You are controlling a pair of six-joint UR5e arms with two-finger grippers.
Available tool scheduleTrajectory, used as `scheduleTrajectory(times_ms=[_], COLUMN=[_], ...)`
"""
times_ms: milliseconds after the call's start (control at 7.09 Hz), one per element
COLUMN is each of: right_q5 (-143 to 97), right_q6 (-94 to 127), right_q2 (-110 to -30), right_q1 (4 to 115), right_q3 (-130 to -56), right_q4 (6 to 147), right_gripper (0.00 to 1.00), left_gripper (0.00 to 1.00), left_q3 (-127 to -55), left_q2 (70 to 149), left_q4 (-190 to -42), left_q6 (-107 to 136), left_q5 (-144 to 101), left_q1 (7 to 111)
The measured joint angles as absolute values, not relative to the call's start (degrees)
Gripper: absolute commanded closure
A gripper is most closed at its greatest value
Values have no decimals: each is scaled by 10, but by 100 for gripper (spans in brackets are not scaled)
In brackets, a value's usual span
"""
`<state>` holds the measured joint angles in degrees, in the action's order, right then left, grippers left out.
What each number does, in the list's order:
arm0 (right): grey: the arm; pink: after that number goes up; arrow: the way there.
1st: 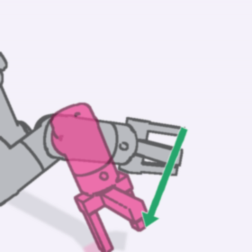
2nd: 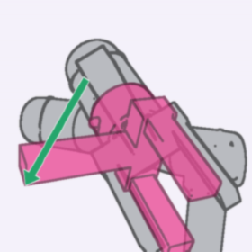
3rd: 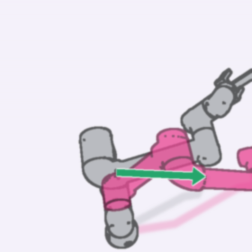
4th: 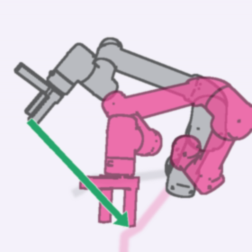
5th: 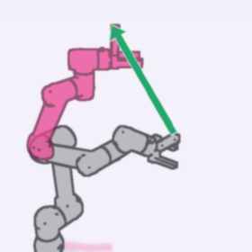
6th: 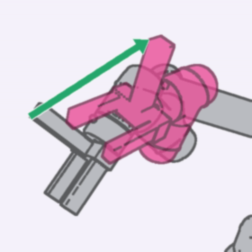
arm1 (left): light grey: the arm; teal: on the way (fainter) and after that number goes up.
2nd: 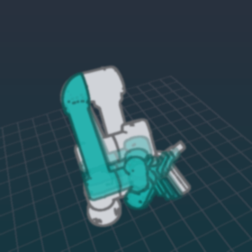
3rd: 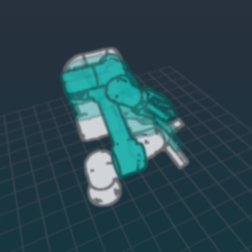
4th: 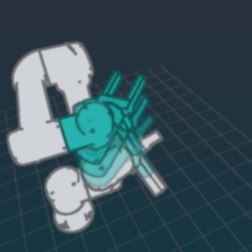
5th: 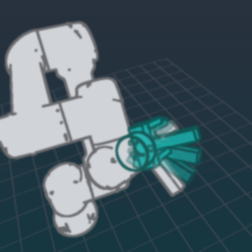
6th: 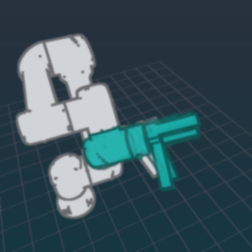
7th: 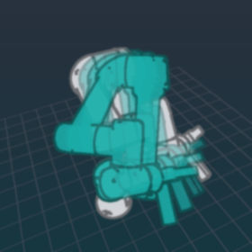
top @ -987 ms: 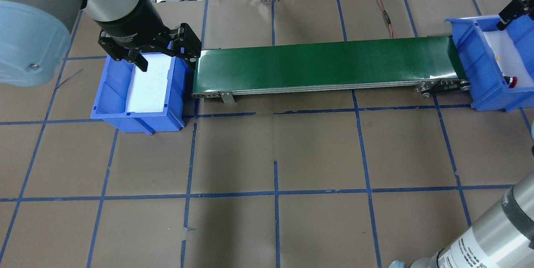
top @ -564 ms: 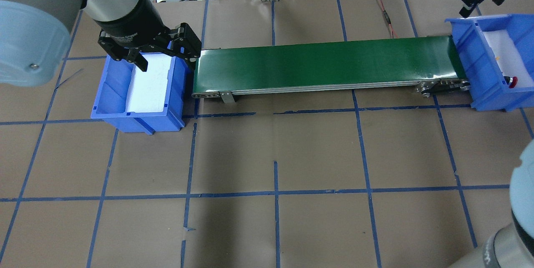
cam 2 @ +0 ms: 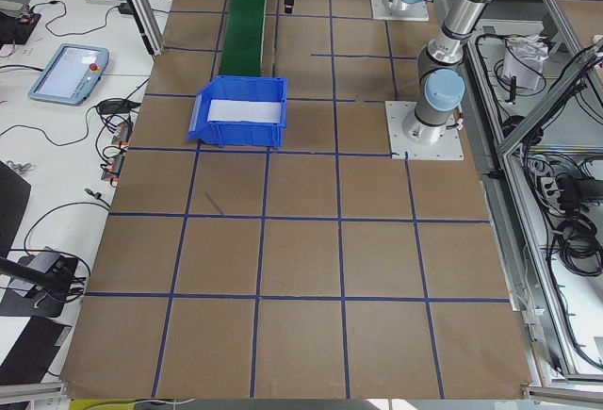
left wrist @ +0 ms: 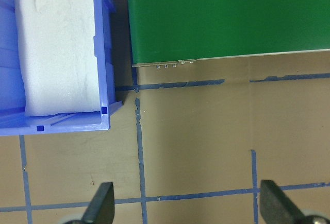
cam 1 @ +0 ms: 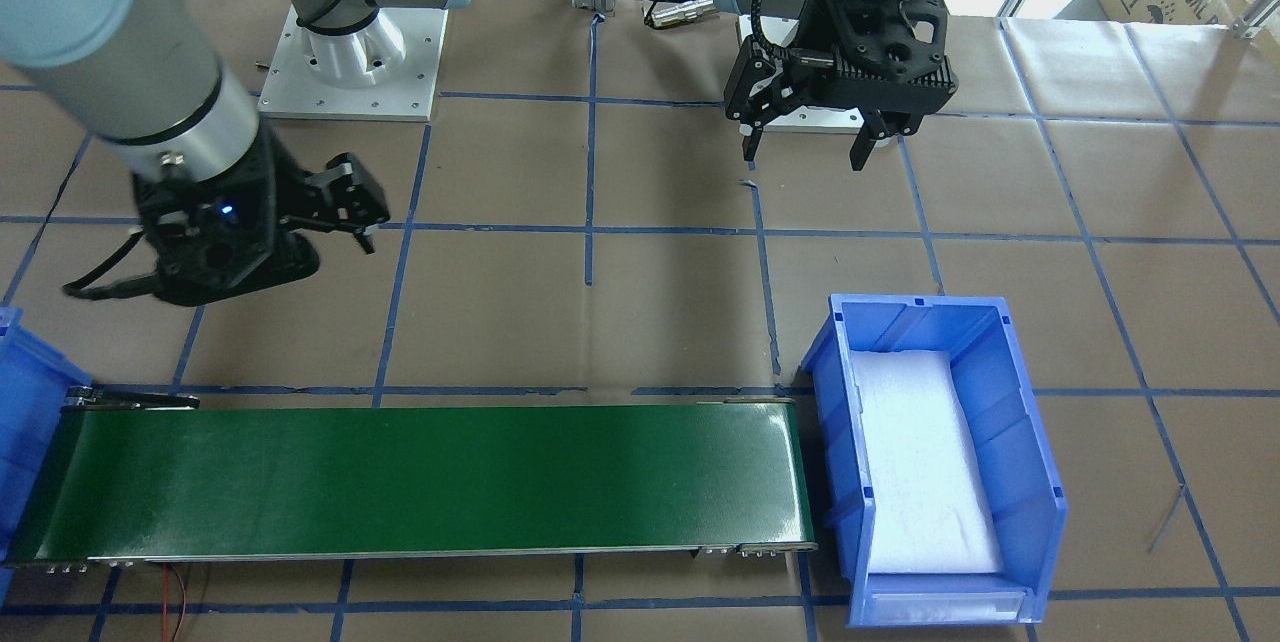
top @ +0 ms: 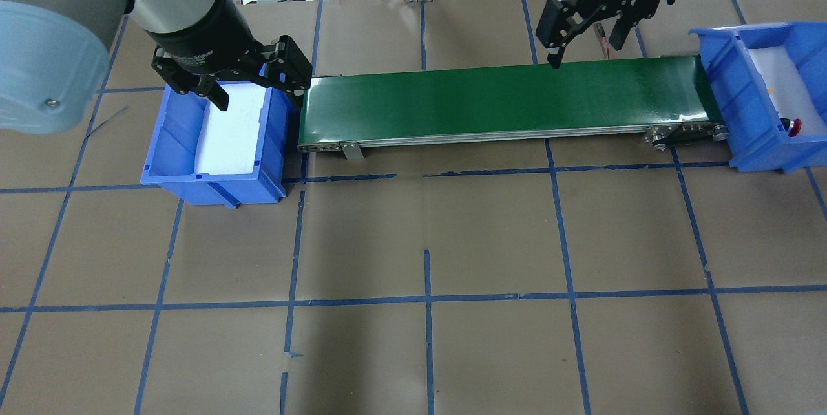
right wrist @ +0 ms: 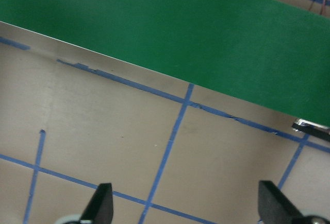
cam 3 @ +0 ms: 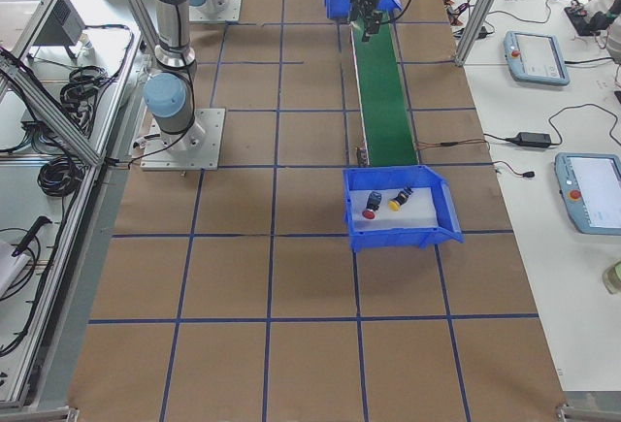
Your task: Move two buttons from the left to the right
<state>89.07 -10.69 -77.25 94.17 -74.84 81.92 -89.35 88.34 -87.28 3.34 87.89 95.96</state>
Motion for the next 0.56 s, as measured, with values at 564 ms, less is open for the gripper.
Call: scheduleTrajectory(times_ms=[564], right_q5=[898], right_q6=[4], right_q2=[-826], right_q1=[940], right_q3=[-793], right_q4=[840], right_gripper=[0], left_gripper=[0], left_q3=[-894], left_q2=[883], left_q4=[-874], left_q6=[34], left_q5=[884], left_q1=[957])
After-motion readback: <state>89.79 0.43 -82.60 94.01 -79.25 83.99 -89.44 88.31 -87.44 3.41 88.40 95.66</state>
